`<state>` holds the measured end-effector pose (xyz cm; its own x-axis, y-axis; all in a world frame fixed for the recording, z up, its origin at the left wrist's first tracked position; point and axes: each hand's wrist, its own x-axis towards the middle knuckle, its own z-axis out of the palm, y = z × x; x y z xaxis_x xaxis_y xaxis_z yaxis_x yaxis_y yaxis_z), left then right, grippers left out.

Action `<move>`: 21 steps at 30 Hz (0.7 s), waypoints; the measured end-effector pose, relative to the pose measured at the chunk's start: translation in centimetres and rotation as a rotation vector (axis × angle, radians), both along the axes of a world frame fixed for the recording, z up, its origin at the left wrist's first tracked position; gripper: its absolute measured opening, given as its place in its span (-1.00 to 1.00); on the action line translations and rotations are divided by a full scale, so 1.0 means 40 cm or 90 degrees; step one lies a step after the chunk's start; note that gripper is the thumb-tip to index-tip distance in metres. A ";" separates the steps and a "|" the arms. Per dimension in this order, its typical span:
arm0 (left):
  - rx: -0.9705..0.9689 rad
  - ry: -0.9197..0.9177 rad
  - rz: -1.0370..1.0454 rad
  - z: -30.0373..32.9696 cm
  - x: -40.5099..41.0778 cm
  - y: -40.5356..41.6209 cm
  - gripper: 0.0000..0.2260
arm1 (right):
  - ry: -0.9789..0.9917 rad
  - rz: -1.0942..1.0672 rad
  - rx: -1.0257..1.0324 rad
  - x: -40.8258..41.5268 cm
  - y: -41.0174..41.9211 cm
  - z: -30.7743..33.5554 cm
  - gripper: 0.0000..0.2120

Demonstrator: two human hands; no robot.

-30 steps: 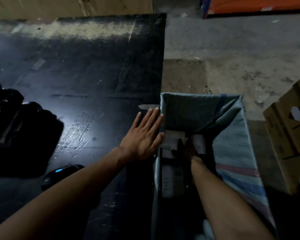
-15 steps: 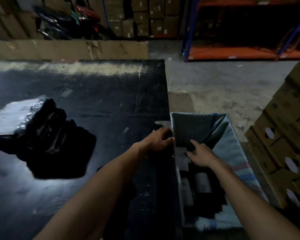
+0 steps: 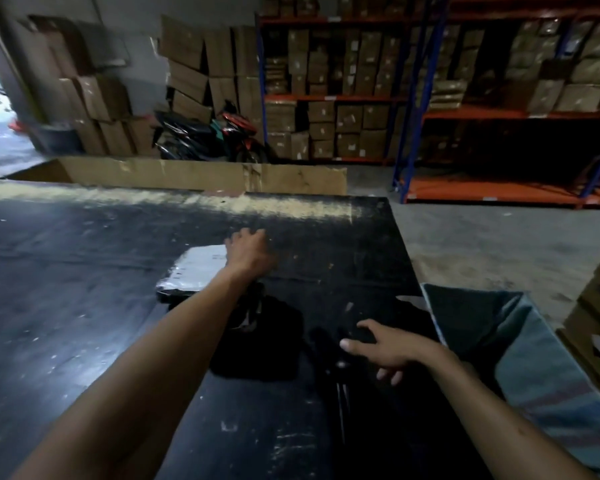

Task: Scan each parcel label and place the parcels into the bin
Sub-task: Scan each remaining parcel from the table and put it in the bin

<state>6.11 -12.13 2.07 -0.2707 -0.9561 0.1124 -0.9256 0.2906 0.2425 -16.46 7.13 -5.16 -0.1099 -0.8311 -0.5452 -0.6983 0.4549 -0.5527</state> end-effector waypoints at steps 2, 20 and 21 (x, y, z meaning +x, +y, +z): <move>0.055 -0.021 0.111 0.013 0.114 -0.026 -0.30 | 0.016 -0.001 0.040 0.068 0.009 -0.008 0.09; 0.215 0.394 0.002 -0.055 0.362 -0.084 0.04 | -0.300 -0.402 -0.181 0.233 0.072 -0.094 -0.53; 0.206 0.417 -0.007 -0.051 0.359 -0.079 0.01 | -0.329 -0.419 -0.215 0.234 0.063 -0.077 -0.54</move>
